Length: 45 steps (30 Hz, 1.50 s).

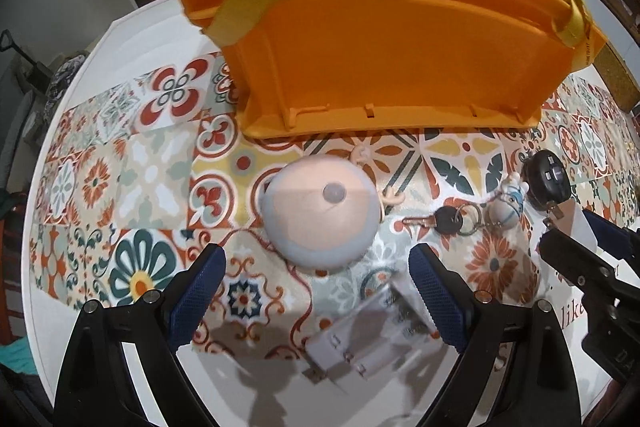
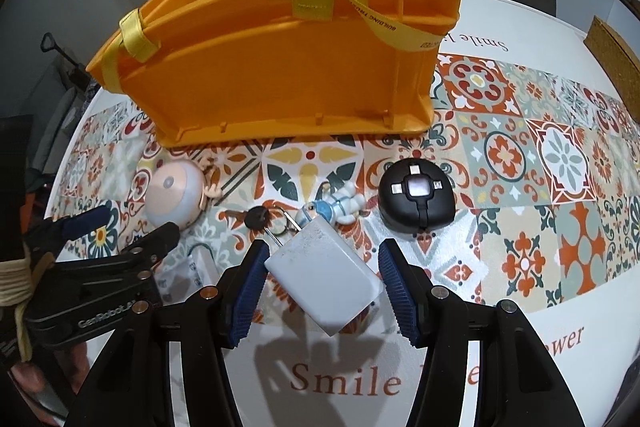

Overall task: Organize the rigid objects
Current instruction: 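Grasp the pink round lamp with the left gripper while the right holds the white charger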

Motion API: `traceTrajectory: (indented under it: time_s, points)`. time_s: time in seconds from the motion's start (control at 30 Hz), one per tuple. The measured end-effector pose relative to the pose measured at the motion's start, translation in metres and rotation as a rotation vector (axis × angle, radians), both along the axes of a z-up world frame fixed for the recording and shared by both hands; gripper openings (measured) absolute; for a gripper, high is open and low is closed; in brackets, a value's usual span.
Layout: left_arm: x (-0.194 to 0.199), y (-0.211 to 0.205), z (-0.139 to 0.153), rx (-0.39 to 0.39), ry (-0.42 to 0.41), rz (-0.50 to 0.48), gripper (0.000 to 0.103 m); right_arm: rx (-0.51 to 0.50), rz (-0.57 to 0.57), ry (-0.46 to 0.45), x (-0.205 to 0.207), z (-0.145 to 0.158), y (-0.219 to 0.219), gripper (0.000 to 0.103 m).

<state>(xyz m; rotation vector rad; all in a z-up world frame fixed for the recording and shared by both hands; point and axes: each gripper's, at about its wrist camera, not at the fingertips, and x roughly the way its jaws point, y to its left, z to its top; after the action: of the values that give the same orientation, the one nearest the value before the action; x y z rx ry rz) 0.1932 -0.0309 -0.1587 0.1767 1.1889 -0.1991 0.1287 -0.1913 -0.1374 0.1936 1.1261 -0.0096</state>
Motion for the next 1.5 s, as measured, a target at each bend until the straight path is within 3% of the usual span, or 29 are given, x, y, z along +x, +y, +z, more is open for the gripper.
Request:
traceTrajectory:
  time_s: [0.27, 0.83, 0.97, 1.27, 1.5]
  points:
    - [0.020, -0.009, -0.016, 0.038, 0.004, -0.036, 0.094, 0.002, -0.012, 0.007, 0.007, -0.002, -0.004, 0.057]
    - [0.048, -0.010, -0.043, 0.033, 0.026, -0.048, 0.093, 0.010, -0.025, 0.037, 0.013, -0.017, -0.006, 0.057]
    - [0.051, -0.007, -0.043, -0.015, 0.023, -0.043, 0.078, 0.011, -0.023, 0.038, 0.014, -0.018, -0.005, 0.057]
    - [0.042, -0.006, -0.040, -0.002, 0.012, -0.045, 0.075, 0.006, -0.022, 0.043, 0.015, -0.019, -0.003, 0.057]
    - [0.018, -0.011, -0.020, -0.014, -0.013, -0.045, 0.075, 0.000, -0.018, 0.034, 0.010, -0.014, -0.004, 0.057]
